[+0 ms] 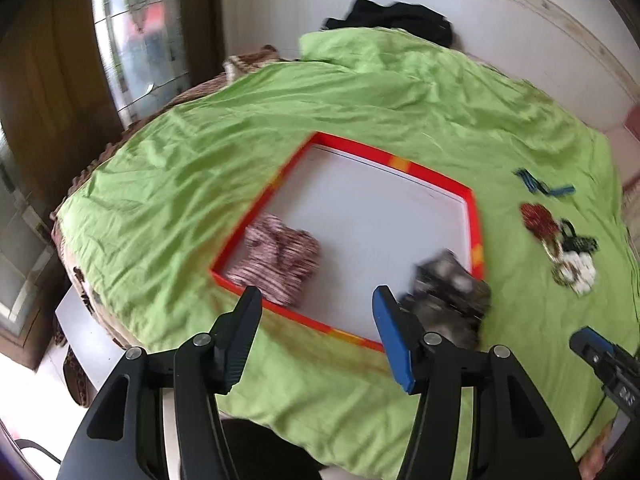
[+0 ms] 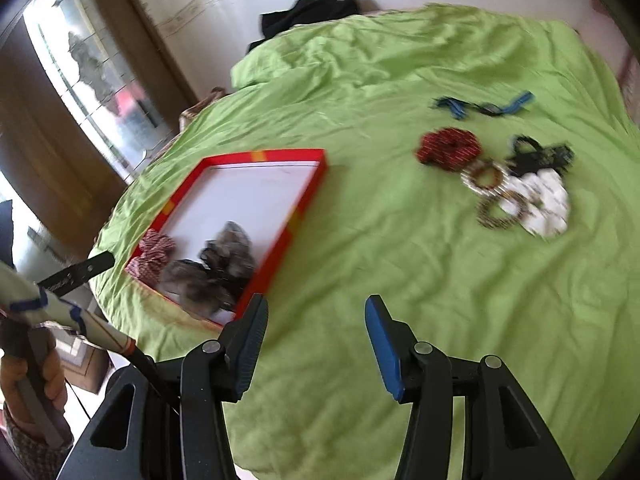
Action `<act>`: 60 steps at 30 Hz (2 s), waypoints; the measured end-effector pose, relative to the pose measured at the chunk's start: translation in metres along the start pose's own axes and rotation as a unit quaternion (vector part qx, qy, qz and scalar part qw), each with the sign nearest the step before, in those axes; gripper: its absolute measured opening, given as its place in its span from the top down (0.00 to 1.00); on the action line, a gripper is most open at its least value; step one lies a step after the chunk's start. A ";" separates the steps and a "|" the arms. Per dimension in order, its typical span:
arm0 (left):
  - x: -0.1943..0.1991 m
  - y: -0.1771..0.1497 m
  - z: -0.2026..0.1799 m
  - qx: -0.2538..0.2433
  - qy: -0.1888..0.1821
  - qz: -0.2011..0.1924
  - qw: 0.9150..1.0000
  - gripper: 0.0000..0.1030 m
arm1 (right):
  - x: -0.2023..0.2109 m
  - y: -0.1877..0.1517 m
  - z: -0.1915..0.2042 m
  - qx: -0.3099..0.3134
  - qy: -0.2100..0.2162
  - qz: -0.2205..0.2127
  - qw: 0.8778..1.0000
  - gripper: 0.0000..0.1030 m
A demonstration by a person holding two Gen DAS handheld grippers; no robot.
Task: Organize jewelry
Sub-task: 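Carry both scrunchies into the red-rimmed tray and open both tools, then grasp the red polka-dot scrunchie with the left tool while the right tool grasps the white spotted scrunchie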
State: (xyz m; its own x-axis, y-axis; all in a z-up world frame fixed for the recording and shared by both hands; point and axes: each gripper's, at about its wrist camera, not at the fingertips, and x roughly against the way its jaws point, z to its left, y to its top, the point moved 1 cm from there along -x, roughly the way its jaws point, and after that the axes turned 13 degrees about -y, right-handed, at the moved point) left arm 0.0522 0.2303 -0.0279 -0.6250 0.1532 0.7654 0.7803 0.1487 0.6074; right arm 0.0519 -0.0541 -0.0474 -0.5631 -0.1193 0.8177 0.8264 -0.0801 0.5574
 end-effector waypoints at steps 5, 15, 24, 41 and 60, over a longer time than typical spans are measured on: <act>-0.002 -0.004 -0.050 -0.050 -0.016 0.009 0.999 0.45 | 0.003 -0.005 -0.040 -0.035 -0.013 0.000 0.999 0.47; -0.020 -0.002 -0.144 -0.145 -0.035 0.024 0.988 0.43 | 0.008 -0.002 -0.129 -0.113 -0.047 -0.014 0.992 0.44; -0.081 0.015 -0.202 -0.120 -0.108 0.101 0.982 0.43 | -0.007 0.016 -0.214 -0.187 -0.089 -0.027 0.978 0.44; -0.279 0.089 -0.275 -0.006 -0.198 0.150 0.969 0.41 | -0.085 0.054 -0.247 -0.212 -0.031 -0.010 0.977 0.33; -0.211 0.066 -0.296 -0.031 -0.236 0.148 0.960 0.90 | -0.076 0.058 -0.228 -0.164 -0.017 -0.025 0.986 0.93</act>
State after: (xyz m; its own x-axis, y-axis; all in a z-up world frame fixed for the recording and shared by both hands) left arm 0.2420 -0.0812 -0.0867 -0.3034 0.6078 0.7339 0.9157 -0.0269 0.4009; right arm 0.1429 -0.2754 -0.1099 -0.5981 -0.0749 0.7979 0.7507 -0.4011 0.5250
